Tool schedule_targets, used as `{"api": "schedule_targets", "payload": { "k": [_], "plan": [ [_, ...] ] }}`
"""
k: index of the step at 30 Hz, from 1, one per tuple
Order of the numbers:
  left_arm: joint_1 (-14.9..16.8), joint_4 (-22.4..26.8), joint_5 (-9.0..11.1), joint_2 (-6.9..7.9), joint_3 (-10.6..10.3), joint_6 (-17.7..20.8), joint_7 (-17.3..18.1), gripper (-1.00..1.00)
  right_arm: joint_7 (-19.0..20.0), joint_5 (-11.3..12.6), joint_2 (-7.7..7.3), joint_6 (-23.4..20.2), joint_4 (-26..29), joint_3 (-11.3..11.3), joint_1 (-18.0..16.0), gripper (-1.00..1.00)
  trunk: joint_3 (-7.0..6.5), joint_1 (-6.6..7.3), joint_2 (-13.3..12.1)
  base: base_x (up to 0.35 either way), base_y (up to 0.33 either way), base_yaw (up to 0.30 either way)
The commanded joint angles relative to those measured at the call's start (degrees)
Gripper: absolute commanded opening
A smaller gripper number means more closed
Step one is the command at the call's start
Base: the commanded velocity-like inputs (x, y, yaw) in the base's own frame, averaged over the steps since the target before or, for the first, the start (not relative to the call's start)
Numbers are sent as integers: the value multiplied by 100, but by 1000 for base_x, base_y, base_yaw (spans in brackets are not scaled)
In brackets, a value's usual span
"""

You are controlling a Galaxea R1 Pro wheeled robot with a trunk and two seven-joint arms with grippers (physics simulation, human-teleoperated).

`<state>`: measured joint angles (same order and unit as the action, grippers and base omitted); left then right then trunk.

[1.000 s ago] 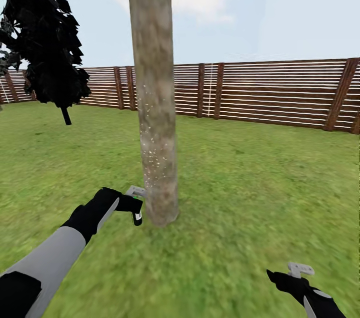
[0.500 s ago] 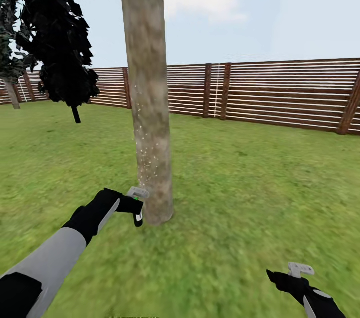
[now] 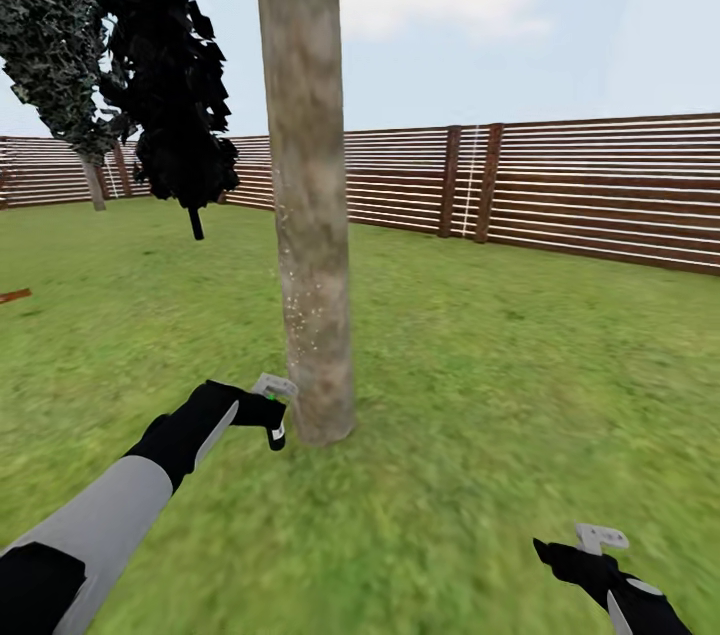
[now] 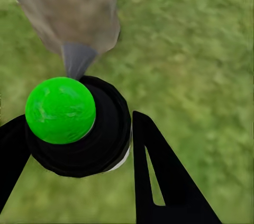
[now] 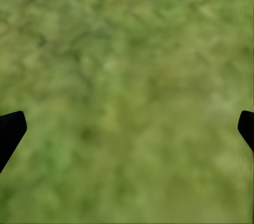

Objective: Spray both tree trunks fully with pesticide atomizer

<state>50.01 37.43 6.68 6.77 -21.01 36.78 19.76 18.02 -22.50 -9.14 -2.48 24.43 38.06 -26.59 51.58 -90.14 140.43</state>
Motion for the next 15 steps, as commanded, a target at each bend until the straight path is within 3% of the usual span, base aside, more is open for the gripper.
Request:
{"api": "schedule_targets", "payload": {
  "k": [1, 15],
  "plan": [
    [0, -4, 0, 0, 0, -24, 1, -100, 0, 0, 0, 1, 0, 0, -1, 100, 0, 0, 0, 101, -334, 254],
    [0, -8, 8, -1, 0, -48, 2, -100, 0, 0, 0, 1, 0, 0, -1, 100, 0, 0, 0, 115, -334, 254]
  ]
}}
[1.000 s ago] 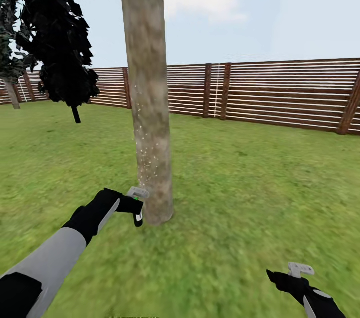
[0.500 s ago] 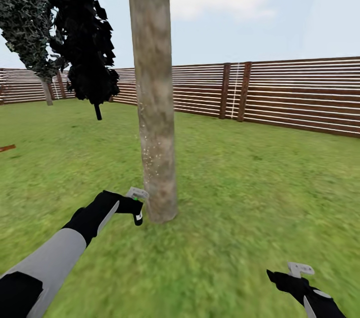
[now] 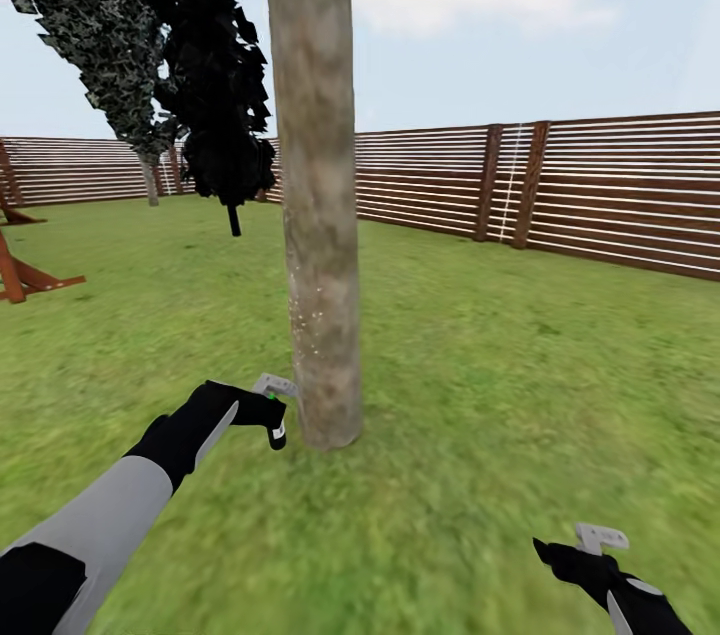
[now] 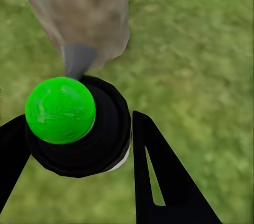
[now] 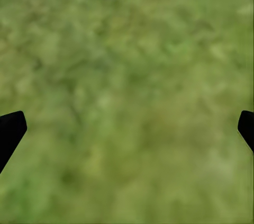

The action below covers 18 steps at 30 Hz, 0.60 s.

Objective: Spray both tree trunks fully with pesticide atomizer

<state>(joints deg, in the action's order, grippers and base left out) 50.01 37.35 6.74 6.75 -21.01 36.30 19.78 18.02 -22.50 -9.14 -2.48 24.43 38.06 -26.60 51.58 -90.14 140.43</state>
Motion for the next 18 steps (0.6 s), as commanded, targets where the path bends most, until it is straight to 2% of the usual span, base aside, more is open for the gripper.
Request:
{"api": "schedule_targets", "payload": {
  "k": [1, 6, 9, 14, 18],
  "plan": [
    [0, 0, 3, -1, 0, 0, 0, -100, 0, 0, 0, 1, 0, 0, 3, 100, 0, 0, 0, 100, -334, 254],
    [0, 0, 3, -4, 0, 0, 0, -100, 0, 0, 0, -1, 0, 0, 3, 100, 0, 0, 0, 25, -334, 204],
    [0, 0, 3, 0, 0, -4, 0, -100, 0, 0, 0, -2, 0, 0, 4, 100, 0, 0, 0, 2, -210, 37],
    [0, -6, 3, -7, 0, -49, 0, -100, 0, 0, 0, -1, 0, 0, 2, 100, 0, 0, 0, 0, -68, 4],
    [0, -118, 8, -7, 0, -113, 0, -100, 0, 0, 0, -3, 0, 0, 1, 100, 0, 0, 0, 0, -290, 0]
  ]
}}
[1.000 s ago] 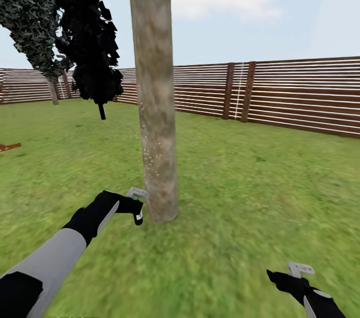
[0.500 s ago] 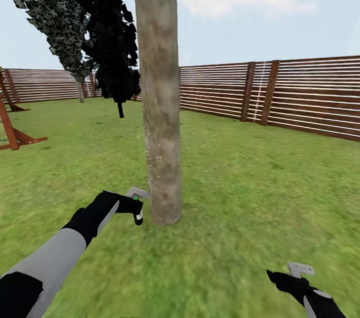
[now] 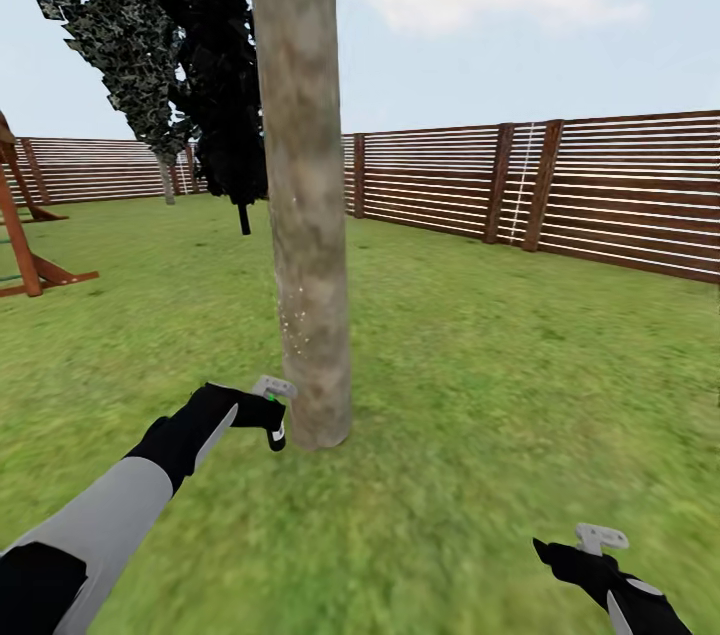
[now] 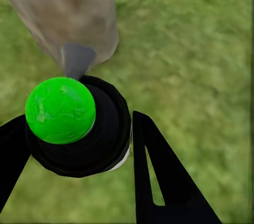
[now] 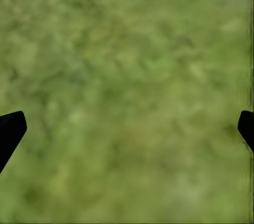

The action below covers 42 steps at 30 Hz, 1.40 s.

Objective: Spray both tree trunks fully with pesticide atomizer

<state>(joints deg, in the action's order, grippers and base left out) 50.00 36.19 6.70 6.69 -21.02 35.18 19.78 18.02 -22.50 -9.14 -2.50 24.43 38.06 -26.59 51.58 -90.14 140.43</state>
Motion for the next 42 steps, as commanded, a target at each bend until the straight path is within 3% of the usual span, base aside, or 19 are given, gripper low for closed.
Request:
{"api": "schedule_targets", "payload": {
  "k": [1, 15, 25, 27, 30, 33, 39, 42],
  "plan": [
    [1, -34, 13, -1, 1, -52, 0, -100, 0, 0, 0, 0, 0, 0, 0, 100, 0, 0, 0, 0, -319, 0],
    [1, -138, 15, -1, 1, -204, 0, -100, 2, 0, 0, 2, 0, 0, 0, 100, 0, 0, 0, 0, -301, 8],
    [5, -56, -3, 9, 64, -167, 12, -100, 4, 0, -1, 0, 0, 0, 0, 100, 0, 0, 0, 0, -75, 88],
    [32, 149, -8, 14, 81, 30, 14, -100, 3, 0, -6, 2, 0, 2, -1, 100, 0, 0, 0, 0, -1, 2],
    [57, 992, -28, 48, 88, 954, 17, -100, 4, 0, -8, 1, 0, 1, 0, 100, 0, 0, 0, 0, 0, 0],
    [65, 1956, -41, 253, 91, 1889, 18, -100, 3, 0, -4, 11, 0, 0, 0, 100, 0, 0, 0, 0, 0, 0],
    [478, 2189, -27, 610, 89, 2126, 47, -100, 18, 12, -8, 10, 74, 8, 2, 100, 0, 0, 0, 0, 0, 0],
    [712, 2180, -19, 667, 89, 2154, 52, -100, 12, 12, -9, -3, 402, 9, -1, 100, 0, 0, 0, 0, 0, 0]
  ]
}}
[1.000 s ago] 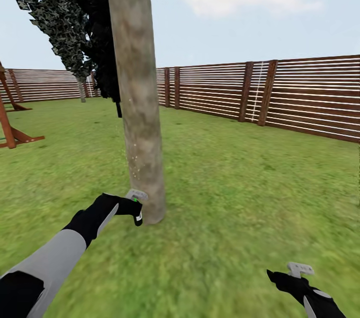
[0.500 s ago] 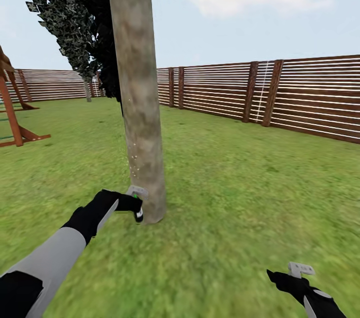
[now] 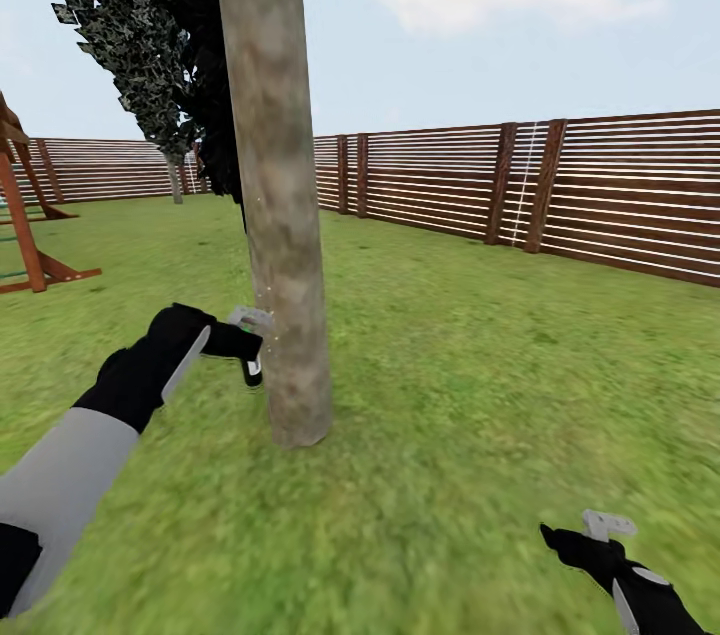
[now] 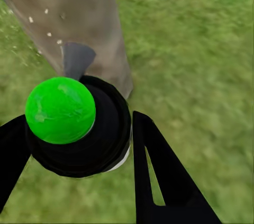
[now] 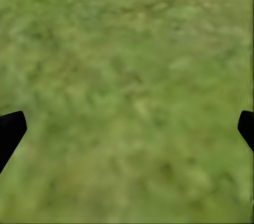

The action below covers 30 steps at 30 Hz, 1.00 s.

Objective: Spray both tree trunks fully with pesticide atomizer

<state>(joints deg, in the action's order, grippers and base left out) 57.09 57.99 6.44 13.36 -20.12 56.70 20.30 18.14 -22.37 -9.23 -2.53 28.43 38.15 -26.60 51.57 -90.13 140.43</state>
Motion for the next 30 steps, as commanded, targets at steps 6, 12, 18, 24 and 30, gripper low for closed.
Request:
{"api": "schedule_targets", "payload": {
  "k": [6, 12, 18, 24, 30],
  "plan": [
    [453, -386, 8, 17, -1, 25, 2, -100, -4, -4, -6, -2, 70, -9, 2, 100, 1, 0, 0, 0, 0, 0],
    [1035, -917, 15, 11, -4, 27, 9, -100, -4, -4, 2, -2, 74, -5, 2, 100, 1, 0, 0, 0, 0, 0],
    [1617, -1311, 9, 5, -19, 43, 394, -100, -4, -4, 0, -2, 75, -7, 1, 100, 1, 0, 0, 0, 0, 0],
    [2028, -1470, -2, 0, -52, 50, 778, -100, -4, -4, 1, -2, 75, -5, 1, 100, 1, 0, 0, 0, 0, 0],
    [2425, -1862, -10, 0, -242, 52, 928, -100, -4, -4, 2, -2, 75, -8, 2, 100, 1, 0, 0, 0, 0, 0]
  ]
}}
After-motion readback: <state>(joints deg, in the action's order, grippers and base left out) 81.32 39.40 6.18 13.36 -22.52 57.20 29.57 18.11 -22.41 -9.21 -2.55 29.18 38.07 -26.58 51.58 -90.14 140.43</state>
